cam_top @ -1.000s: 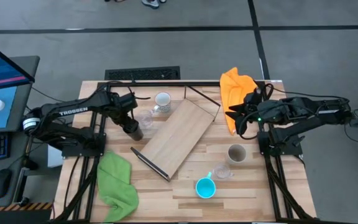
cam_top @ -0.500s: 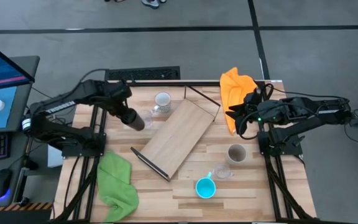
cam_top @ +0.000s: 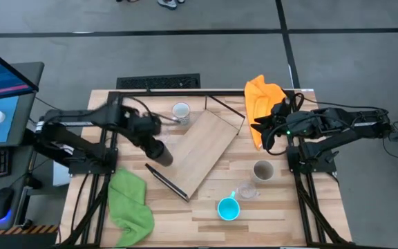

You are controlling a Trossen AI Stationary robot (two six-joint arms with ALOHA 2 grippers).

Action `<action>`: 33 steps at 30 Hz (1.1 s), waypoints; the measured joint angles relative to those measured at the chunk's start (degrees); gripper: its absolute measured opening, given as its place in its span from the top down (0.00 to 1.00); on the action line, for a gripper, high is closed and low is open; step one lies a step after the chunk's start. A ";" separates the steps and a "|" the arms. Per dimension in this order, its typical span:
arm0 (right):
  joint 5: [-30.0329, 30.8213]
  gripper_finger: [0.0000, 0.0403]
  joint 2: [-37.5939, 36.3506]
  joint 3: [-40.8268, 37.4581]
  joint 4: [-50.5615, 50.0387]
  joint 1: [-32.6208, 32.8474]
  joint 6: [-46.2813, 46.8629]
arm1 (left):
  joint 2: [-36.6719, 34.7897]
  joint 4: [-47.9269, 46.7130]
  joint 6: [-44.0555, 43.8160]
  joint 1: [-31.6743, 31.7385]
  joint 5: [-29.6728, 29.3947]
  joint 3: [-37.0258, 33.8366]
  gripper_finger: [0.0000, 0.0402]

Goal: Stack small to large cups/mugs on shelf
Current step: Put the black cup on the shelf

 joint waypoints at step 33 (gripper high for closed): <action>-1.31 0.59 2.70 -0.02 0.02 0.22 0.29 | 13.07 0.76 3.18 -4.29 -1.85 0.00 0.98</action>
